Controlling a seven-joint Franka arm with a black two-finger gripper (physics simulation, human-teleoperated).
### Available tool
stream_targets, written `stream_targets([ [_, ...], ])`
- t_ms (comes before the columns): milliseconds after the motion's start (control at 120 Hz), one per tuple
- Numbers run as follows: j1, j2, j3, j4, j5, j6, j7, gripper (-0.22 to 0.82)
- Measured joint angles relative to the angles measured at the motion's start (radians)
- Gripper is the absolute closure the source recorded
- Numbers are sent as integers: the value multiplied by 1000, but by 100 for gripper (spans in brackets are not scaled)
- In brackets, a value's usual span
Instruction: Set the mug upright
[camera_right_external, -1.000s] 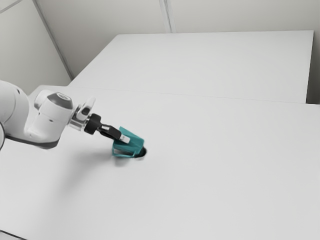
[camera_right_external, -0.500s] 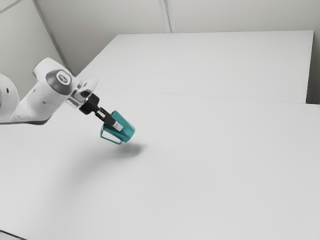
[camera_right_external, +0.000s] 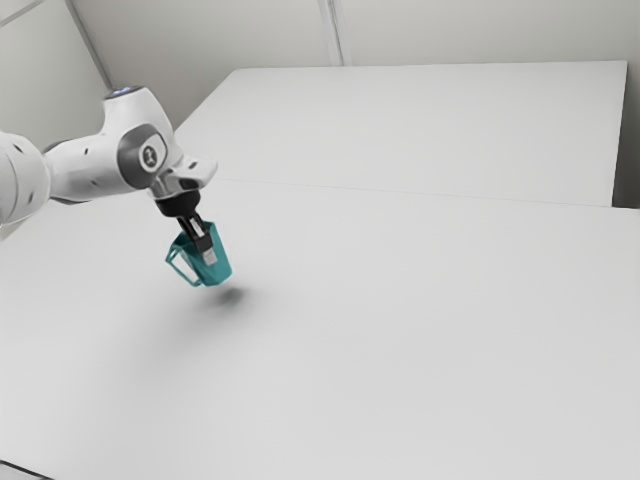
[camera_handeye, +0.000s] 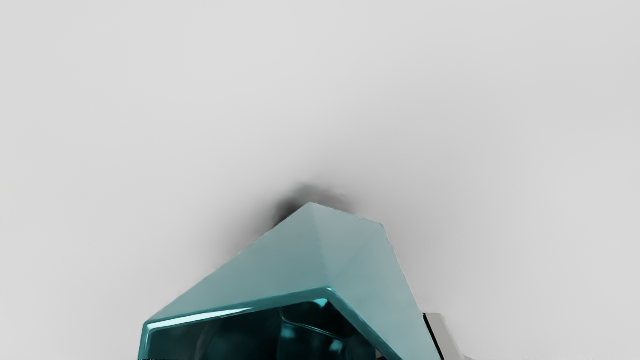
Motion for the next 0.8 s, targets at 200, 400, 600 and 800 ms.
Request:
stream_targets([
  [200, 1, 37, -7, 1, 106, -2, -89, 76],
  [400, -1, 55, -11, 0, 158, 2, -154, 76],
  [600, 0, 72, -12, -1, 168, 6, -202, 76],
  [800, -1, 72, -16, -10, 169, 8, -242, 71],
])
